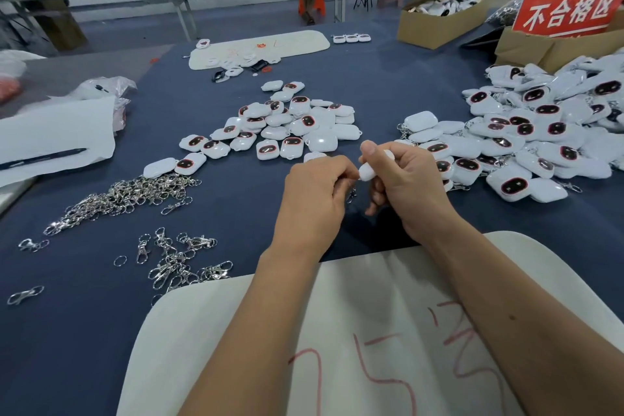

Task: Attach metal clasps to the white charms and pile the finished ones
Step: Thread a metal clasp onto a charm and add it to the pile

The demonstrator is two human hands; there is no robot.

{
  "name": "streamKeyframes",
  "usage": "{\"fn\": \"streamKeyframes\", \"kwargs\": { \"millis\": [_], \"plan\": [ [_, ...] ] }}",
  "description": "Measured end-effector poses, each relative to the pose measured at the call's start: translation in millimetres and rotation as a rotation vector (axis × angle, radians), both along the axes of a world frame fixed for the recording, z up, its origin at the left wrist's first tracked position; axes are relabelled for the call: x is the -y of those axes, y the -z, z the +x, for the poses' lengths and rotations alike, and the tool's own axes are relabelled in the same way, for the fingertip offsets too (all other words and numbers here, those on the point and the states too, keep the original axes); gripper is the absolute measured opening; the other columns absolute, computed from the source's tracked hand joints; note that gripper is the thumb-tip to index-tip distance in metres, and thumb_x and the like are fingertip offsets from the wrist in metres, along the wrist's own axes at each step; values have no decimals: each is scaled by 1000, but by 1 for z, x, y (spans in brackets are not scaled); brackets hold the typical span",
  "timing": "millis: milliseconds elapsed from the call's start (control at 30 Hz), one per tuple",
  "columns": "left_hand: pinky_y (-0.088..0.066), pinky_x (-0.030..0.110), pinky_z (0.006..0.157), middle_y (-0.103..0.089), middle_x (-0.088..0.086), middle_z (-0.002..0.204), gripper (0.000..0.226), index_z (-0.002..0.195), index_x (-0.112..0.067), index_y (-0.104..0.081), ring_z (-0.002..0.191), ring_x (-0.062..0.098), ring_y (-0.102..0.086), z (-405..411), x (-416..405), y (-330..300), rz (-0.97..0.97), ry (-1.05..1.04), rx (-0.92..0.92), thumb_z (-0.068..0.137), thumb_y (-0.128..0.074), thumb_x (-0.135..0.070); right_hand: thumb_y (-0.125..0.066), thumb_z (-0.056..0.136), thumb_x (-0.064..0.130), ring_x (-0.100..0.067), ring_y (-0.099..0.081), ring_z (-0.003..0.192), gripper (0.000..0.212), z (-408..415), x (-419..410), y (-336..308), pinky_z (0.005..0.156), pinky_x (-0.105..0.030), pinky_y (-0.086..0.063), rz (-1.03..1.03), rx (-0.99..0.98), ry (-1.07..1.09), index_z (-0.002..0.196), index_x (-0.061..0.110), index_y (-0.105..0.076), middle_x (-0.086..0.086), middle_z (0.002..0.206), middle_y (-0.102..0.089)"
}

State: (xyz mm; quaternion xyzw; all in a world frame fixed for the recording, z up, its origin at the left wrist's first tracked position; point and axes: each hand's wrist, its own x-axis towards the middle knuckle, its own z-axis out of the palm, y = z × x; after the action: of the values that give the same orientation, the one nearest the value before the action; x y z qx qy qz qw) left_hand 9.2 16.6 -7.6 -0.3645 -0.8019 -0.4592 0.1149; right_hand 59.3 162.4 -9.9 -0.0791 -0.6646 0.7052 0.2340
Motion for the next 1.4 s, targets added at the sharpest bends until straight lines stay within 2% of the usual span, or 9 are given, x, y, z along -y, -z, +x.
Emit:
{"fn": "streamKeyframes", "kwargs": {
  "millis": [167, 267, 500, 667, 800, 967, 1100, 1200, 1400],
  "plan": [
    [-51, 14, 79, -76, -7, 87, 13, 98, -20, -72, 86, 4, -71, 7, -8, -2, 332, -6, 436, 91, -73, -9, -65, 87, 52, -13, -46, 46, 47, -1, 1, -6, 46, -28, -51, -211, -35, -97, 99, 7, -63, 1, 57, -48],
    [-56, 23, 86, -78, 1, 85, 17, 104, -18, -69, 85, 9, -73, 6, -9, -2, 415, 53, 614, 91, -73, -8, -62, 89, 51, -12, -44, 47, 50, -1, 2, -6, 45, -26, -49, -210, -40, -157, 104, 4, -61, 0, 59, -49],
    [-56, 24, 71, -75, 10, 78, 6, 89, -8, -74, 74, 17, -69, 3, -4, -6, 643, 56, 851, 93, -71, -4, -74, 81, 47, -12, -47, 47, 40, -2, 1, -2, 46, -25, -50, -230, -20, -173, 98, 10, -68, -2, 63, -59],
    [-55, 23, 70, -72, 7, 71, 11, 84, -12, -75, 70, 14, -69, 2, -3, -7, 624, -13, 795, 89, -74, -2, -80, 80, 21, -10, -56, 56, 30, -1, -2, 0, 55, -23, -54, -266, -15, -243, 105, 10, -70, -2, 70, -65],
    [-57, 32, 76, -71, 3, 70, 15, 79, -14, -72, 71, 16, -68, -2, -1, -5, 488, -63, 674, 88, -73, -1, -80, 84, 21, -10, -57, 59, 27, -1, -1, 0, 57, -24, -54, -271, -8, -265, 104, 7, -69, -3, 73, -64],
    [-53, 26, 70, -68, -7, 74, 21, 78, -19, -69, 73, 13, -63, -3, 3, -3, 114, -66, 228, 89, -69, -2, -76, 87, 24, -13, -52, 56, 25, 0, 0, 2, 52, -26, -51, -175, 26, -202, 100, 5, -66, -2, 68, -60],
    [-52, 43, 70, -65, -5, 74, 23, 76, -20, -63, 73, 20, -60, -4, 6, 0, -56, -91, 106, 90, -63, -2, -71, 98, 12, -17, -52, 56, 19, -1, 3, 5, 52, -30, -51, -40, 43, -146, 106, -3, -63, -6, 67, -61],
    [-57, 31, 75, -73, -8, 78, 14, 81, -20, -73, 76, 12, -69, 2, -1, -1, 240, -152, 349, 88, -74, -8, -69, 99, 15, -15, -55, 61, 10, 0, 1, 2, 56, -27, -53, -156, 9, -180, 107, 9, -69, -4, 72, -64],
    [-57, 25, 74, -77, 8, 85, 11, 93, -9, -75, 73, 14, -69, 13, -13, -7, 732, -46, 923, 88, -75, 0, -68, 91, 16, -13, -60, 64, 31, 1, -1, -2, 63, -25, -56, -341, -93, -287, 120, 6, -65, -6, 79, -68]
  ]
}}
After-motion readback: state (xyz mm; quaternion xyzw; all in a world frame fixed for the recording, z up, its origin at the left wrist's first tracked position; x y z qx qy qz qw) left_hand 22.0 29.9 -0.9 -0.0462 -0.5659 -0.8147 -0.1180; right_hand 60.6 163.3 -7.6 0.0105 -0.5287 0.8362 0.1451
